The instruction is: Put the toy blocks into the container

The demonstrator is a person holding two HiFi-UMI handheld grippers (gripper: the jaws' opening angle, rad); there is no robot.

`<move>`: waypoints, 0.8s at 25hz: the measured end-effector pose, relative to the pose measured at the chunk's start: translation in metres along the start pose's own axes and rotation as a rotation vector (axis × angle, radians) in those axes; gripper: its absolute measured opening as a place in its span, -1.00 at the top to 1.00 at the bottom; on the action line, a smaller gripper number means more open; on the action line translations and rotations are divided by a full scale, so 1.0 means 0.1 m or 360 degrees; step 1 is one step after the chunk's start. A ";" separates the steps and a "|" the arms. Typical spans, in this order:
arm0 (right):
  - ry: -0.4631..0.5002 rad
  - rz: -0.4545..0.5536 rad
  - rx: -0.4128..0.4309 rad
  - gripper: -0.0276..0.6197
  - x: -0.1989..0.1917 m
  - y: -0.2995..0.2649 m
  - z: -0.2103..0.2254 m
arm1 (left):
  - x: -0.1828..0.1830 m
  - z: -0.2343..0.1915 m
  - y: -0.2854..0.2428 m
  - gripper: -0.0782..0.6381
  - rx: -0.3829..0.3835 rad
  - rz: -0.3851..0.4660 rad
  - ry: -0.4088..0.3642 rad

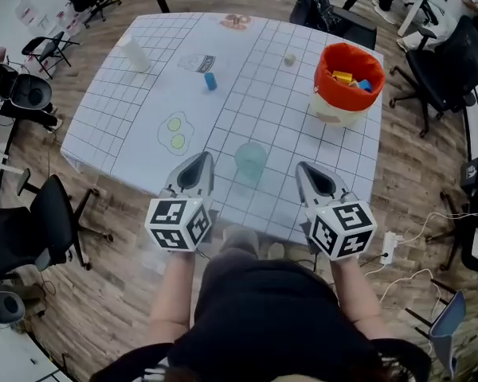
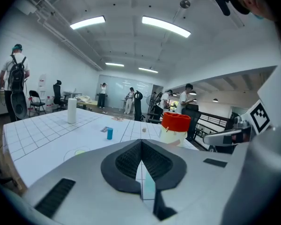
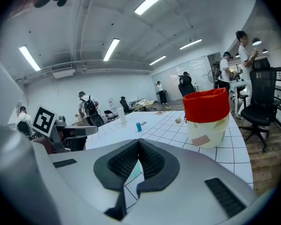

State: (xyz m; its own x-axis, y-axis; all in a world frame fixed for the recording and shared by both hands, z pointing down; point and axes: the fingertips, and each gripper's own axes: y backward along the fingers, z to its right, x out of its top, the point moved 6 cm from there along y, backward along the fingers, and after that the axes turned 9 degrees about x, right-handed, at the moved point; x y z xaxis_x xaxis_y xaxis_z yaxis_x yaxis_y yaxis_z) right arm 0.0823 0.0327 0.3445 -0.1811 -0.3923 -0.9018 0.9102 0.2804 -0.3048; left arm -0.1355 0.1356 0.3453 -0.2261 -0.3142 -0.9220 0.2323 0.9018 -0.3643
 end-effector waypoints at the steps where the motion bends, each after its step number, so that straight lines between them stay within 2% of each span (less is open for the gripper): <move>1: -0.0014 0.0004 -0.0021 0.87 0.04 -0.07 0.04 | 0.07 -0.06 -0.09 0.74 -0.0017 0.0008 -0.0009; 4: -0.0038 0.0005 -0.0083 0.87 0.13 -0.27 0.15 | 0.27 -0.24 -0.36 0.74 -0.0029 0.0028 -0.0083; 10: -0.0029 0.0019 -0.0184 0.87 0.27 -0.70 0.41 | 0.61 -0.58 -0.90 0.74 -0.0084 0.0059 -0.0139; 14: -0.0013 0.0046 -0.0202 0.87 0.34 -0.97 0.54 | 0.70 -0.79 -1.25 0.74 -0.0067 0.0060 -0.0118; 18: -0.0029 0.0065 -0.0197 0.87 0.39 -1.19 0.66 | 0.69 -0.91 -1.64 0.72 -0.0108 0.0006 -0.0126; 19: -0.0034 0.0063 -0.0201 0.87 0.39 -1.24 0.69 | 0.67 -0.92 -1.74 0.62 -0.0121 -0.0015 -0.0142; 20: -0.0040 0.0057 -0.0208 0.87 0.39 -1.29 0.72 | 0.65 -0.94 -1.83 0.42 -0.0129 -0.0035 -0.0162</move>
State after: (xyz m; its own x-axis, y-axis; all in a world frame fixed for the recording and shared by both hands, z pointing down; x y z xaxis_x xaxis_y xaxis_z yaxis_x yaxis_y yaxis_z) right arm -0.0154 -0.0822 0.3709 -0.1389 -0.4012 -0.9054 0.8593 0.4056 -0.3116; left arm -0.2815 -0.0225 0.3640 -0.1323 -0.3589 -0.9239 0.1500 0.9142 -0.3766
